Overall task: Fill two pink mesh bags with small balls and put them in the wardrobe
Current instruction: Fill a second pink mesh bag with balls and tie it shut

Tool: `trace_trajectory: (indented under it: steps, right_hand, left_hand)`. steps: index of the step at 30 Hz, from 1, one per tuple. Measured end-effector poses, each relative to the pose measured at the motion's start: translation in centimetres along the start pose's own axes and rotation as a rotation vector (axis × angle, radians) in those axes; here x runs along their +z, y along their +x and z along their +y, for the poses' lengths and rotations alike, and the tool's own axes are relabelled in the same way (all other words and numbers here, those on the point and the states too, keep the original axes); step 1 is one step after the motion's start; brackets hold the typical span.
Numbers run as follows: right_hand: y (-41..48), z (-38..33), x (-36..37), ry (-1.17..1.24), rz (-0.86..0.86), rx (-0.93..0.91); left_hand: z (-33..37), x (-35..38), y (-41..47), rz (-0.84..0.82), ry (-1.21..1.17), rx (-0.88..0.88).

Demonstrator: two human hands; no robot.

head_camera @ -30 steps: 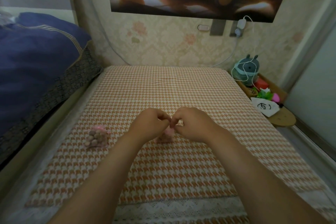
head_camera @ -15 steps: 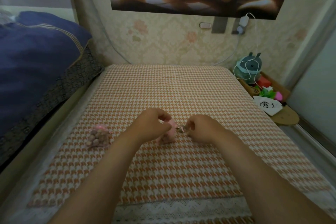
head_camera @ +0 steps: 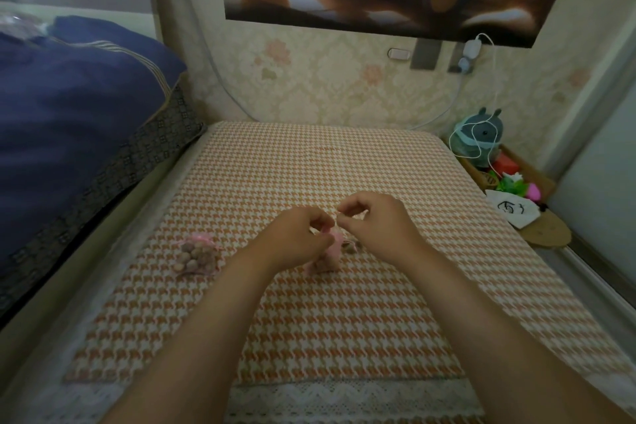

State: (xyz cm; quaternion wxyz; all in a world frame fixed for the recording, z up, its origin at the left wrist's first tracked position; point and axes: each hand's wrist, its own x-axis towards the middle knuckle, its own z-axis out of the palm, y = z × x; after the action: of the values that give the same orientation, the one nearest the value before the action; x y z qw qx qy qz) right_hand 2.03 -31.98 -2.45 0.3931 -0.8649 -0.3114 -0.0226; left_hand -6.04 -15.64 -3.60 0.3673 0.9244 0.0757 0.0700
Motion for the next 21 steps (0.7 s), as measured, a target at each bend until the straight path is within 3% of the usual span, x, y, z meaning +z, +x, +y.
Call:
trace_trajectory:
  steps: [9,15,17,21]
  right_hand:
    - [-0.6,-1.1,0.8,-0.028,-0.111,-0.090]
    - [0.4,0.3,0.3,-0.021,-0.011,-0.035]
    - [0.6,1.4,0.3,-0.112,-0.012,0.013]
    - [0.3,2.9,0.7,-0.377,-0.171,0.108]
  left_hand:
    - [-0.1,-0.2,-0.4,-0.025,-0.010,-0.014]
    - [-0.4,-0.2,0.1,0.011,0.011,-0.026]
    - [-0.5,-0.2,0.1,0.017,0.012,-0.027]
    - [-0.7,-0.1,0.2,0.031,0.007,-0.010]
